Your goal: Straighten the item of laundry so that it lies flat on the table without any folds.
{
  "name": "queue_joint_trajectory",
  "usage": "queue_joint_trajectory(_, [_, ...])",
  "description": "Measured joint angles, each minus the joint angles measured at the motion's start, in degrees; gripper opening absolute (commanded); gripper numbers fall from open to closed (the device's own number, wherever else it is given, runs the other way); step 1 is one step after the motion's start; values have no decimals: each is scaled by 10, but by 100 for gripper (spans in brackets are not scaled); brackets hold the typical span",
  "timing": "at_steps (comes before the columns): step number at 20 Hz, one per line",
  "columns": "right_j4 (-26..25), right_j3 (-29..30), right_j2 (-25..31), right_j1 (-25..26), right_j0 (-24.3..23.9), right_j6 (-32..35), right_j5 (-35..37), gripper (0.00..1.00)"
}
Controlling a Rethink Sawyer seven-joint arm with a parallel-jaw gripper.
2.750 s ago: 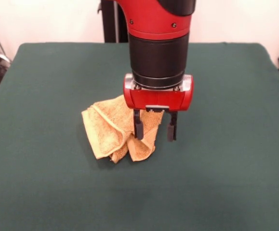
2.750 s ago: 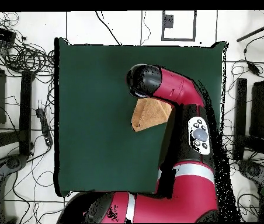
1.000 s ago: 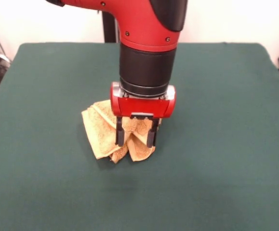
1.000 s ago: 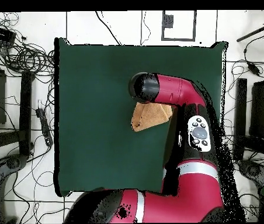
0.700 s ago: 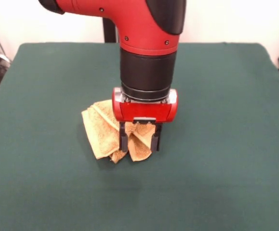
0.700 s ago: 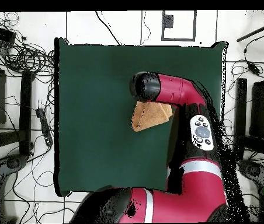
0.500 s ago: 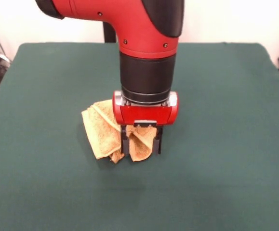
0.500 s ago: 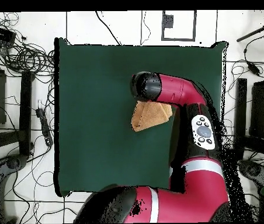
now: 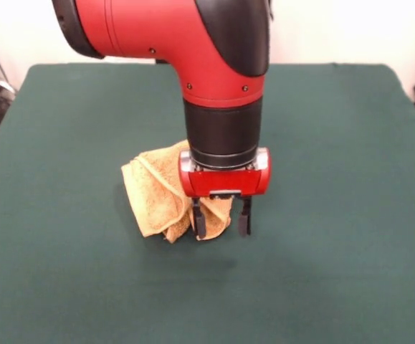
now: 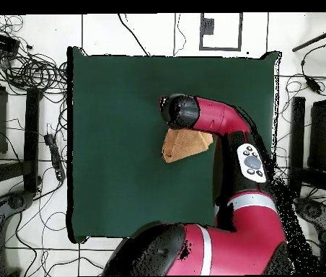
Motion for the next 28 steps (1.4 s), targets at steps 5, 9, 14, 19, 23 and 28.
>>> queue_joint_trajectory(5, [0,12,7,2,-3,0,0,100])
queue_joint_trajectory(9, [0,18,7,1,-3,0,0,100])
queue_joint_trajectory(14, [-8,30,7,-4,-1,0,0,100])
queue_joint_trajectory(19, [-23,45,6,-20,7,0,0,100])
queue_joint_trajectory(23, [-32,55,6,-33,16,0,0,100])
queue_joint_trajectory(28, [-48,60,6,-41,18,0,0,100])
